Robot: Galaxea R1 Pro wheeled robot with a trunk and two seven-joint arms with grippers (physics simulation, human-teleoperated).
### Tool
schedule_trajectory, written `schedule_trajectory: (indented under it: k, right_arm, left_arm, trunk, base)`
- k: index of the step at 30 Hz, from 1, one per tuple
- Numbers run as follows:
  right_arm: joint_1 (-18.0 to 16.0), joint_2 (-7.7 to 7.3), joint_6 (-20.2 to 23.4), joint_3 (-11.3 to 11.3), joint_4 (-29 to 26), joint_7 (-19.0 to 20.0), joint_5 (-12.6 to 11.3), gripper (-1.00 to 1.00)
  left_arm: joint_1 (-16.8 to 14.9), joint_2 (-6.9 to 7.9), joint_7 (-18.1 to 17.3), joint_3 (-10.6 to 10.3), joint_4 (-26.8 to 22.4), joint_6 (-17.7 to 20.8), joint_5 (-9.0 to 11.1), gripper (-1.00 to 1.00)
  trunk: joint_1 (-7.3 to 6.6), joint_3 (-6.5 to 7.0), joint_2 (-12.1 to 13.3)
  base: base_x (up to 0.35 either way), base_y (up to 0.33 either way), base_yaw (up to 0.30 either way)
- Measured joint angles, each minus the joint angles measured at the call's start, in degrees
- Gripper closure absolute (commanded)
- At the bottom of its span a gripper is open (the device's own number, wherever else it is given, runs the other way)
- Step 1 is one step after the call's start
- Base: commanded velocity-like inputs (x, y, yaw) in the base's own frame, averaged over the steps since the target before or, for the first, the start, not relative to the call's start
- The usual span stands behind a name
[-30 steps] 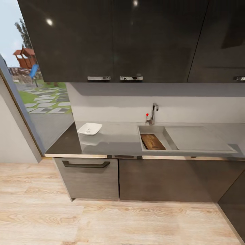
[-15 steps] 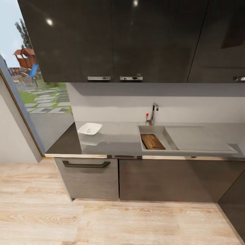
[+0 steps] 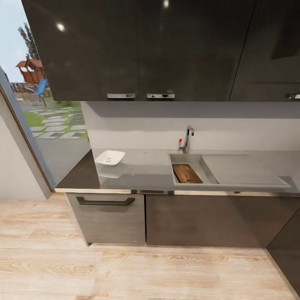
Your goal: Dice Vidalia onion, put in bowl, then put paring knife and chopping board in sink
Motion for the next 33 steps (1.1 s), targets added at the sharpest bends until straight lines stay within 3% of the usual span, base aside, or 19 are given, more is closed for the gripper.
schedule_trajectory:
  k: [8, 11, 14, 17, 19, 21, 25, 26, 33]
  right_arm:
    - [0.0, -2.01, 0.4, -0.7, -0.1, 0.3, -1.1, -1.00]
    - [1.3, -2.86, 1.5, -0.7, 0.3, 4.9, -1.3, -1.00]
    - [3.3, -4.65, 3.5, -0.8, 0.3, 12.0, -1.4, -1.00]
    - [3.7, -7.32, 5.1, -0.8, 0.3, 19.8, -1.8, -1.00]
    - [3.8, -7.09, 7.2, -0.7, 0.3, 22.6, -2.5, -1.00]
    - [3.8, -5.80, 7.9, -0.6, 0.1, 21.0, -2.7, -1.00]
    - [3.8, -4.43, 6.1, -0.7, -0.6, 9.2, -2.9, -1.00]
    - [3.9, -4.38, 4.6, -0.8, -0.7, 7.9, -2.9, -1.00]
    - [3.9, -4.39, -1.2, -0.9, -0.9, 6.8, -3.0, -1.00]
  left_arm:
    - [0.0, -0.09, 0.0, 0.1, -0.7, 0.0, 0.3, -1.00]
    - [0.0, -0.11, 0.1, 0.2, -2.1, 0.1, 0.7, -1.00]
    - [0.0, -0.17, 0.1, 0.2, -3.3, 0.1, 2.7, -1.00]
    - [0.0, -0.15, 0.1, 0.3, -4.6, 0.1, 6.2, -1.00]
    - [0.0, -0.13, 0.1, 0.4, -4.9, 0.1, 8.9, -1.00]
    - [0.0, -0.12, 0.0, 0.4, -4.8, 0.0, 10.2, -1.00]
    - [0.0, -0.30, 0.0, 0.4, -4.2, 0.0, 11.1, -1.00]
    - [0.0, -0.51, 0.0, 0.4, -3.8, 0.0, 11.1, -1.00]
    - [0.0, -0.74, -0.1, 0.5, -1.4, 0.0, 11.2, -1.00]
  trunk:
    - [0.00, 0.00, 0.0]
    - [0.00, -0.01, 0.0]
    - [0.00, 0.00, 0.0]
    - [0.00, 0.00, 0.0]
    - [0.00, 0.00, 0.0]
    - [0.00, 0.00, 0.0]
    - [0.00, 0.00, 0.0]
    - [0.00, 0.00, 0.0]
    - [0.00, 0.00, 0.0]
  base:
    - [0.000, 0.000, 0.000]
    - [0.000, 0.000, 0.000]
    - [0.000, 0.000, 0.000]
    - [0.000, 0.000, 0.000]
    - [0.000, 0.000, 0.000]
    - [0.000, 0.000, 0.000]
    - [0.000, 0.000, 0.000]
    - [0.000, 0.000, 0.000]
    - [0.000, 0.000, 0.000]
